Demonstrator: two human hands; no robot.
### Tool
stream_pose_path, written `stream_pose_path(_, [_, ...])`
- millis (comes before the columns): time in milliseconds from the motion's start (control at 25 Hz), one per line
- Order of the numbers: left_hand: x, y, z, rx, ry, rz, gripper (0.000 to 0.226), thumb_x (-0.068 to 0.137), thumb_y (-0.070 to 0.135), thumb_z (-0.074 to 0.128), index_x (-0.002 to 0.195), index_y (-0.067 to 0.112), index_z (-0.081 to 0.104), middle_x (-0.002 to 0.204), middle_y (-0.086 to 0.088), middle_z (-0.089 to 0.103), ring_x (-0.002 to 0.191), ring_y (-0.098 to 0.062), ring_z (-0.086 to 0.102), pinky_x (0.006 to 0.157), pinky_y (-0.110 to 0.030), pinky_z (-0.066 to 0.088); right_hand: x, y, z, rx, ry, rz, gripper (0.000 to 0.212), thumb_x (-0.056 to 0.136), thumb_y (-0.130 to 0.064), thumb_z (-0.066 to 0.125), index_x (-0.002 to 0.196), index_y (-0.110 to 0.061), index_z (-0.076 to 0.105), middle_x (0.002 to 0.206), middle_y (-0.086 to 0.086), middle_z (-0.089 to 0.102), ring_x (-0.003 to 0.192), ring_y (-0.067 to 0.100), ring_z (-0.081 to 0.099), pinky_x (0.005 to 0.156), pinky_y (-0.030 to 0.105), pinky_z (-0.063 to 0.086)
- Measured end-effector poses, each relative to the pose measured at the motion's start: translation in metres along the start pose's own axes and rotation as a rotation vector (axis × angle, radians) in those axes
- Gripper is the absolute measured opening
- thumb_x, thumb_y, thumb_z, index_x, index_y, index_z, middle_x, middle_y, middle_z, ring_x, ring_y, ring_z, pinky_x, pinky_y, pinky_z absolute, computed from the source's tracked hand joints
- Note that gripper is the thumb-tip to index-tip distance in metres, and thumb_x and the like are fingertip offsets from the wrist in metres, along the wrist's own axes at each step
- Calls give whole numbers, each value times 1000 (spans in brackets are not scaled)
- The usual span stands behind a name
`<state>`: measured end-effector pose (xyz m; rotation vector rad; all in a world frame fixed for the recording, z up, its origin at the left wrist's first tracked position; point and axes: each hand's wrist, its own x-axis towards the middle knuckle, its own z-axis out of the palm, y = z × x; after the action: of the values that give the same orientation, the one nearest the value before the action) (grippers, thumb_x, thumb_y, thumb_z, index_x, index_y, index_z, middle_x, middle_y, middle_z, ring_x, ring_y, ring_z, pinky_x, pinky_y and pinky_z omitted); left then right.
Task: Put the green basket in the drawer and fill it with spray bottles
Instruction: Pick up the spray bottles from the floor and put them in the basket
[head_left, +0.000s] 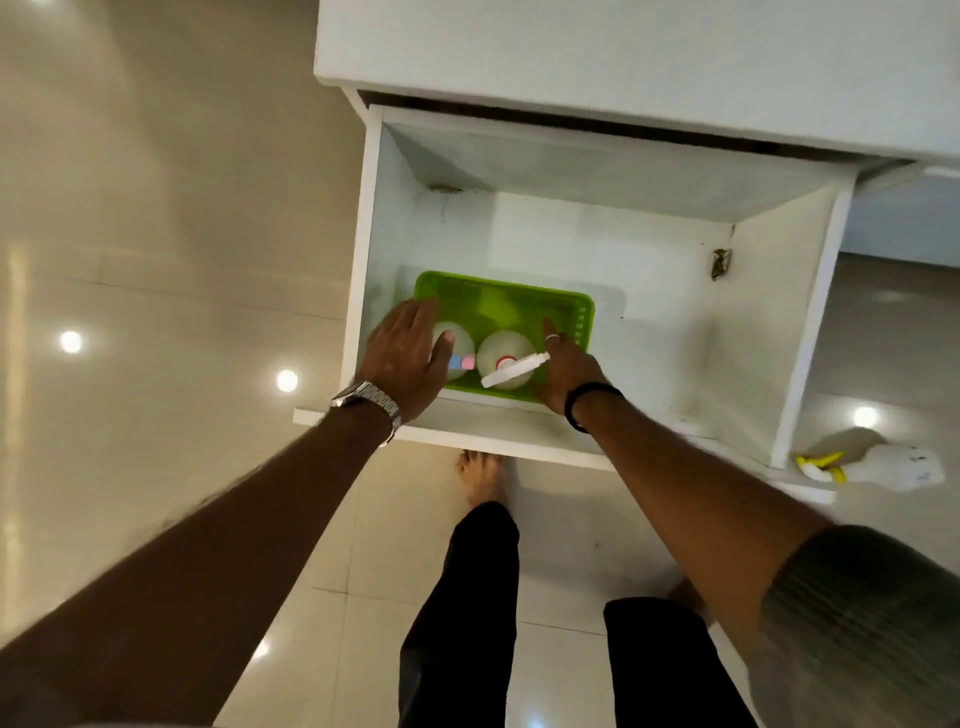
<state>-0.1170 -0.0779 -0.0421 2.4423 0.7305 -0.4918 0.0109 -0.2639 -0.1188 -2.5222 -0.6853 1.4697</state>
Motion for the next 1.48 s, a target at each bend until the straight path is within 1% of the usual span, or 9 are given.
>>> stream_pose_path(120, [-2, 48, -20, 54, 171, 121, 64, 101, 33, 42, 155, 1, 29, 161, -19, 36, 151, -35, 31, 122, -47, 28, -54, 31, -42, -301, 132, -102, 80, 87, -19, 61, 157, -18, 23, 159, 11, 30, 137, 34, 41, 106, 47, 39])
stream_pose_path(360, [21, 244, 29, 255, 112, 470, 73, 101, 50, 31, 161, 13, 14, 172, -10, 7, 159, -29, 4, 126, -47, 9, -139, 175, -122, -502, 510, -200, 77, 91, -44, 51, 159, -23, 21, 168, 14, 10, 155, 31, 11, 117, 63, 15])
stream_pose_path(600, [26, 457, 158, 312, 53, 656, 76, 100, 55, 25, 162, 16, 6, 172, -9, 2, 159, -29, -1, 126, -47, 8, -209, 381, -151, -277, 692, 119, 86, 89, -53, 51, 160, -23, 14, 167, 17, 6, 155, 33, 9, 115, 64, 17])
stream_pose_path(880, [50, 596, 348, 450, -139, 739, 72, 100, 52, 27, 161, 17, 12, 171, -11, 9, 158, -34, 8, 122, -54, 17, -210, 595, -69, 14, 587, 438, 84, 92, -52, 46, 160, -23, 7, 168, 15, -2, 155, 32, 4, 116, 61, 15])
stream_pose_path(1080, [87, 600, 474, 429, -387, 644, 73, 101, 51, 24, 162, 14, 8, 171, -10, 12, 158, -31, 11, 125, -47, 17, -150, 657, 30, 268, 447, 535, 88, 93, -49, 49, 160, -25, -3, 168, 12, -10, 154, 33, 4, 116, 60, 18])
stream_pose_path(1200, [109, 592, 539, 317, -634, 363, 73, 102, 58, 21, 162, 23, 0, 171, -5, 16, 155, -28, 25, 123, -42, 23, -97, 680, 53, 511, 491, 588, 100, 89, -47, 57, 158, -28, -13, 168, 11, -11, 153, 33, 12, 112, 57, 31])
stream_pose_path(1320, [125, 597, 579, 147, -722, 109, 72, 99, 66, 18, 160, 37, -6, 168, 0, 25, 148, -30, 38, 114, -38, 30, -55, 695, 51, 884, 643, 539, 104, 88, -46, 60, 157, -32, -16, 168, 11, -10, 146, 35, 33, 103, 51, 46])
stream_pose_path(1400, [131, 604, 593, -22, -723, 35, 65, 103, 58, 21, 160, 36, 1, 164, -2, 35, 145, -28, 43, 108, -32, 33, -42, 696, 45, 1068, 740, 462, 104, 88, -41, 65, 157, -35, -13, 168, 13, -3, 136, 36, 48, 98, 43, 51])
stream_pose_path(1480, [132, 607, 600, -204, -716, -6, 51, 107, 40, 26, 157, 27, 26, 141, 5, 57, 133, -21, 51, 94, -22, 41, -41, 691, 43, 1148, 774, 445, 102, 89, -32, 69, 158, -35, -6, 167, 12, 8, 131, 36, 53, 99, 42, 52])
